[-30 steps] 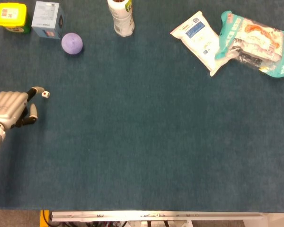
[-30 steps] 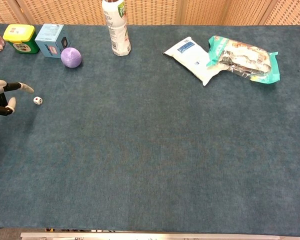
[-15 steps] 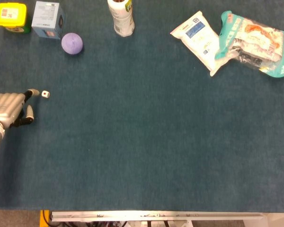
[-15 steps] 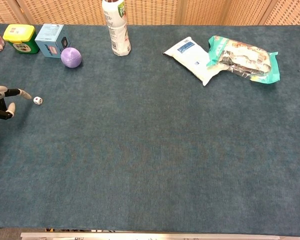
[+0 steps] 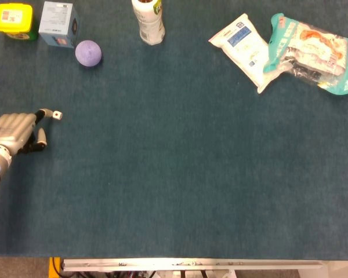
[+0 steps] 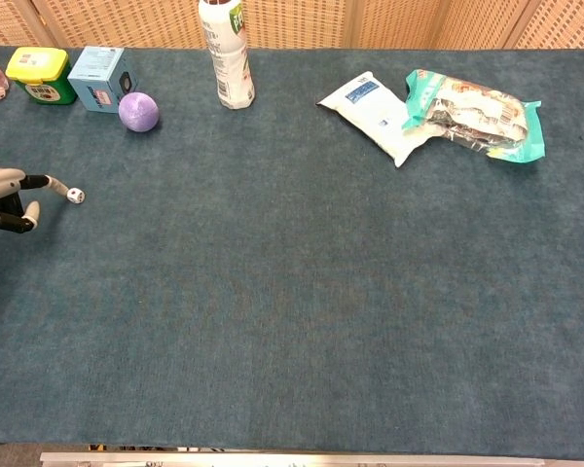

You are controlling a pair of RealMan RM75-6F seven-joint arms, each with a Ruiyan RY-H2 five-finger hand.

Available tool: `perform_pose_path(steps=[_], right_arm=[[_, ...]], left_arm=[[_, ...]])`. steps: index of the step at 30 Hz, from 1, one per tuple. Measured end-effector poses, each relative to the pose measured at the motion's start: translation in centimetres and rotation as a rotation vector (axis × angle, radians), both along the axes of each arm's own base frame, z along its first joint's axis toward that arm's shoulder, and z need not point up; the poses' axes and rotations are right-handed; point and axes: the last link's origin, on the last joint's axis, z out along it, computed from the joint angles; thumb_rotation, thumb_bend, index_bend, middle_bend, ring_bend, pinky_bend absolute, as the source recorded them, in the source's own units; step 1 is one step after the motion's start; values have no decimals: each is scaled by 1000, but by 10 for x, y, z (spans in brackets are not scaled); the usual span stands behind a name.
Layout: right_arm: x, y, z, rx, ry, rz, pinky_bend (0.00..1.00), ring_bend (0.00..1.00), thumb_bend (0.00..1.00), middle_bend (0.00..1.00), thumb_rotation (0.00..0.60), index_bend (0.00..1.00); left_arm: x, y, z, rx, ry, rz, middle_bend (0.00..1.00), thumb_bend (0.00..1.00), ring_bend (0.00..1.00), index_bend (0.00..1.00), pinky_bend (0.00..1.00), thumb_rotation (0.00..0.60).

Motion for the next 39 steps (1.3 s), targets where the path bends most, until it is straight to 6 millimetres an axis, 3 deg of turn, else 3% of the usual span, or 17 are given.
perform_pose_path(steps=[13,18,21,24,30,39], right_arm=[[-3,3,2,-9,-2,-8,388,332,410,349,600,205],[-5,3,3,-11,-6,-9,388,332,409,349,600,205],[-6,3,3,-9,-6,-12,388,332,410,349,600,205],[-7,3,2,-7,-8,-13,388,332,409,349,600,205],[-9,1,-2,-1,-19,-12,388,331,409,349,600,205],[-11,1,-9,58,-17,-39,328,261,408,321,600,150]], left_arm=[[27,0,-6,-23,-46,-63,1000,739,1000,149,1000,428],[32,2,-1,5,-52,-78,1000,739,1000,148,1000,428],[32,3,5,51,-62,-81,997,731,985,125,1000,457],[32,0,14,125,-79,-87,899,691,841,69,934,481],[23,-18,35,313,-97,-95,512,423,473,29,656,492],[17,-64,60,568,-109,-132,368,380,323,38,427,498]])
